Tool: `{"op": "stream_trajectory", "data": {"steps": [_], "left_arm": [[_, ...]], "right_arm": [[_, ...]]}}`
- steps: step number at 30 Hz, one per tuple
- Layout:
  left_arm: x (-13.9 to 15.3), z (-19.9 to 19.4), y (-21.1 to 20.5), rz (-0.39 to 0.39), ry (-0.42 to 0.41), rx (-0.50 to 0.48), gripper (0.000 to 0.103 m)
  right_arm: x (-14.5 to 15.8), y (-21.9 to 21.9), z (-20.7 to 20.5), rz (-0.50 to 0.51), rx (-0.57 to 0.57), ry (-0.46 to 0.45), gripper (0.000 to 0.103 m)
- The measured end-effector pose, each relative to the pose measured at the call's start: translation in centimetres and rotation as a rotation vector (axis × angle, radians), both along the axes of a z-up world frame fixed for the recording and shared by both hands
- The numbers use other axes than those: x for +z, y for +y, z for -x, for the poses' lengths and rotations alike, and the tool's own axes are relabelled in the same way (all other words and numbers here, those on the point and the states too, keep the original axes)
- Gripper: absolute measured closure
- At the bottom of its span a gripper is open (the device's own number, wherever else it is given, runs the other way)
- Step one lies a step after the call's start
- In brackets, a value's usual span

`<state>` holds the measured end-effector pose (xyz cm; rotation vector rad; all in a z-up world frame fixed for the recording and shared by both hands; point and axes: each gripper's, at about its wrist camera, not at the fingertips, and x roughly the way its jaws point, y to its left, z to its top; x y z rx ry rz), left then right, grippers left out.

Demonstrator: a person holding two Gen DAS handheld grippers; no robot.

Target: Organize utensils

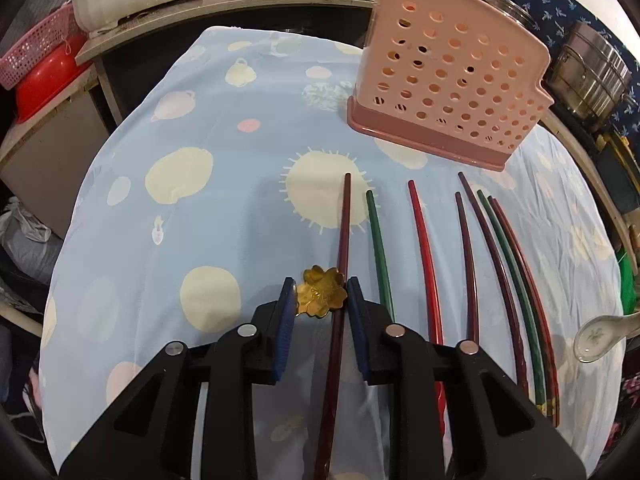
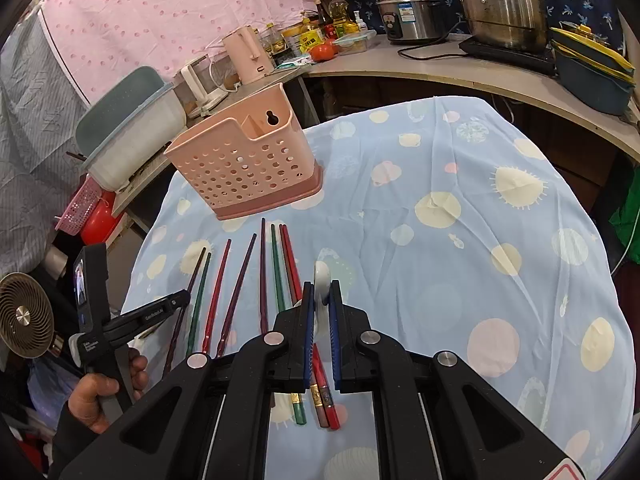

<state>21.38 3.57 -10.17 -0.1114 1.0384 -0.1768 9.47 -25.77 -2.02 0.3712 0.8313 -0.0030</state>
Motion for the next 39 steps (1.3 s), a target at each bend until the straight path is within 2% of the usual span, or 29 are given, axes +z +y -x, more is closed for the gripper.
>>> {"op": "stream_trajectory", "data": {"steps": [4,9,20,26,33,39], "left_arm": [[0.4,0.1,0.2,0.019,0.001,-0.006,0.091],[1.2,0.4,0.3,0.042,-0.005,-0.015,0.097],[1.0,0.7,0.8,0.030,-0.008,-0.006,0.099],[0.6,0.4,1.1,0.000,-0.004,0.013,0.095],[0.1,0.2,1.9,0.014,0.002,0.016,0.096],[2.0,0.7,2.2,0.051,-0.010,0.018,0.100]], "right_arm": [[0.0,0.1,-0.1,0.001,0.001,-0.001,0.096],[0.3,0.3,0.0,0.002,0.004,-0.008,0.096],[0.6,0.4,0.3,0.000,0.010,-0.017,0.096],[0.6,0.4,0.4,0.000,0.011,-0.017,0.096],[0.7,0.8,0.4,0.001,0.012,-0.010,0.096],[1.2,1.1,0.2,0.017,0.021,-0.017,0.096]]}}
